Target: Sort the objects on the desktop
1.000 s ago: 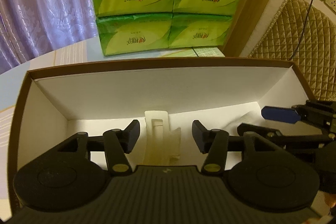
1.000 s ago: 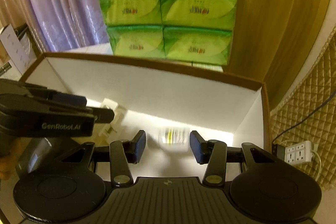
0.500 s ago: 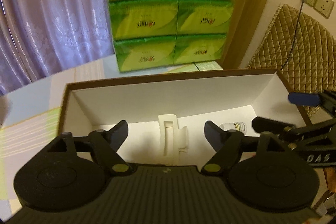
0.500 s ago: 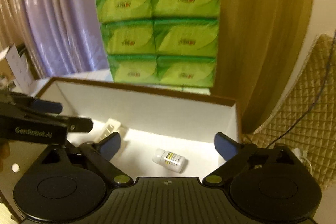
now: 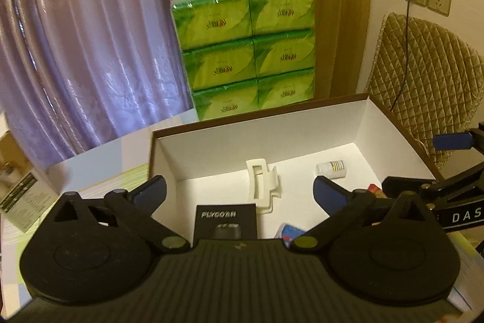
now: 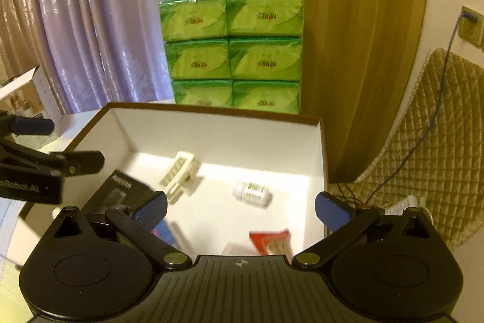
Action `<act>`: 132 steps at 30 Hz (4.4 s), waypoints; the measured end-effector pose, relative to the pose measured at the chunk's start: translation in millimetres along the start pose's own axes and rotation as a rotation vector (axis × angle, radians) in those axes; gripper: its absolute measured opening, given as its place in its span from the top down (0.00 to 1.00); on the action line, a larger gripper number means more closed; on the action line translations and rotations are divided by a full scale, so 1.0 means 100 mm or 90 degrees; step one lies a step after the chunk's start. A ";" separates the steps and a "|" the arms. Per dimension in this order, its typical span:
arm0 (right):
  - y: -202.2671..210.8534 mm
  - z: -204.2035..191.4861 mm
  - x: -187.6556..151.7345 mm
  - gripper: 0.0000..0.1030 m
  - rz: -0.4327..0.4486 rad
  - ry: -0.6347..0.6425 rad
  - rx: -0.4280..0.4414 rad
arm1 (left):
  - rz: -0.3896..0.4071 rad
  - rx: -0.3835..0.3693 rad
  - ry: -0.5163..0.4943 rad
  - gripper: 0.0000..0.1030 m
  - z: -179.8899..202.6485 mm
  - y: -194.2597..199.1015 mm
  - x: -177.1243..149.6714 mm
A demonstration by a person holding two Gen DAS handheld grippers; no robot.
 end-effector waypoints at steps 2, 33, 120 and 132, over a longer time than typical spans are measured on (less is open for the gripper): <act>0.10 -0.04 -0.05 0.02 0.002 -0.002 -0.008 | 0.009 0.005 0.007 0.01 -0.02 0.14 -0.07; 1.56 -0.58 -0.59 0.02 0.126 0.005 0.045 | 0.013 0.029 0.123 0.01 -0.18 1.80 -0.90; -0.26 -0.45 -1.43 0.72 -0.142 -0.018 0.052 | -0.203 0.072 0.304 0.12 -0.62 0.22 -2.17; -0.31 -0.47 -1.45 0.72 -0.141 -0.014 0.056 | -0.182 0.115 0.204 0.19 -0.49 0.06 -2.15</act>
Point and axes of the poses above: each gripper's, at about its wrist camera, not at the fingertips, and y roughly against the way its jaws point, z to its right, x to its top, the point moved 3 cm from there along -y, roughly the way its jaws point, and after that the axes turned 5 degrees about x, right-handed, at the moved point
